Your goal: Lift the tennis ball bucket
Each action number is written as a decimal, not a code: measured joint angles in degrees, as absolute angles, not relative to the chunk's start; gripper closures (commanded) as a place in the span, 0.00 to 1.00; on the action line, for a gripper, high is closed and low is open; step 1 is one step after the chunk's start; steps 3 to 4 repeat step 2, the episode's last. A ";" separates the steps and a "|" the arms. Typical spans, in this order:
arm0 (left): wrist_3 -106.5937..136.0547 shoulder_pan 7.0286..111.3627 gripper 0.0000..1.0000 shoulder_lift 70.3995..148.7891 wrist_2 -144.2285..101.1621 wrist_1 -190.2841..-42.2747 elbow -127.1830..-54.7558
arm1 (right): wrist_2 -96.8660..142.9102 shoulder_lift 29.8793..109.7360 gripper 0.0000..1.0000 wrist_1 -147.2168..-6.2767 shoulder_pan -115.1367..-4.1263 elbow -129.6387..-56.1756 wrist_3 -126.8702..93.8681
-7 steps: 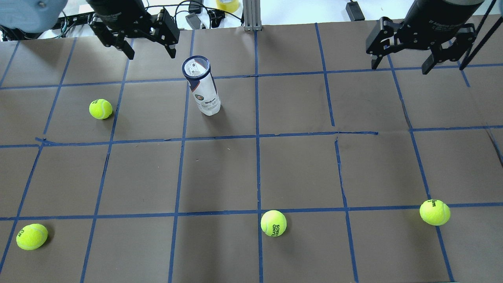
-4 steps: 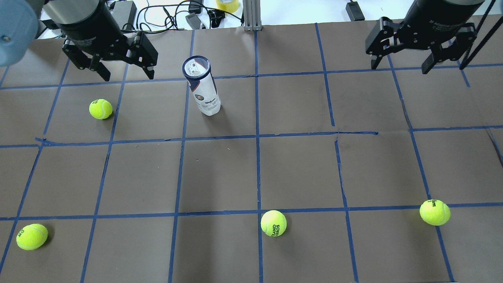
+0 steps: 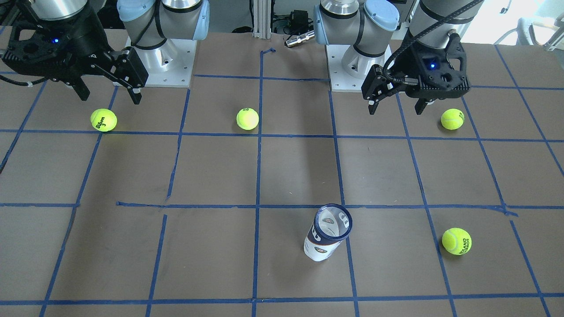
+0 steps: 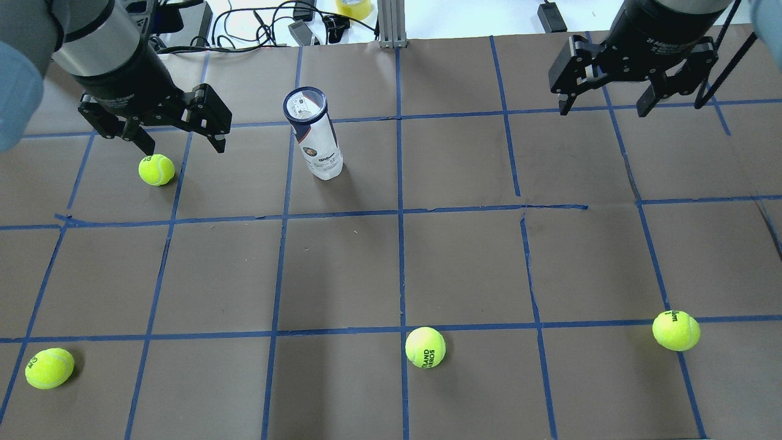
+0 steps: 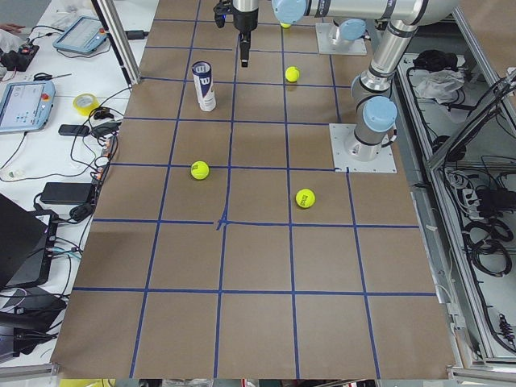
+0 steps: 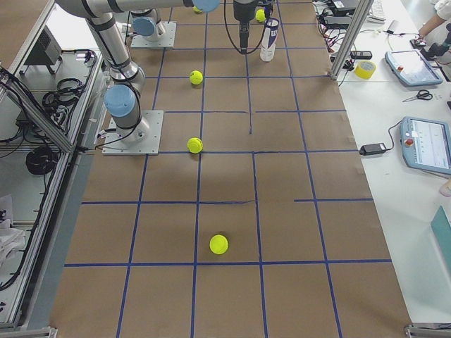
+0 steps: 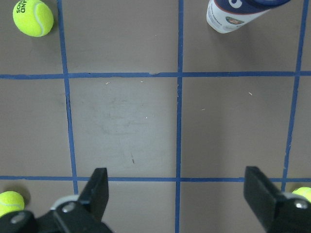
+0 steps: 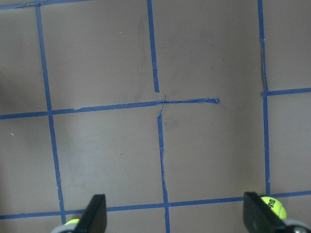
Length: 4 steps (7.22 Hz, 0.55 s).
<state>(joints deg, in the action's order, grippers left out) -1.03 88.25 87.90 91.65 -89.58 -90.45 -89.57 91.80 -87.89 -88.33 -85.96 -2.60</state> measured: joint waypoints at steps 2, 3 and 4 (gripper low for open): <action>-1.13 87.90 0.00 87.82 91.46 -89.62 -90.54 | -89.62 91.77 0.00 -87.89 -88.40 -85.96 -2.55; -1.13 87.90 0.00 87.82 91.46 -89.62 -90.54 | -89.62 91.77 0.00 -87.89 -88.40 -85.96 -2.55; -1.13 87.90 0.00 87.82 91.46 -89.62 -90.54 | -89.62 91.77 0.00 -87.89 -88.40 -85.96 -2.55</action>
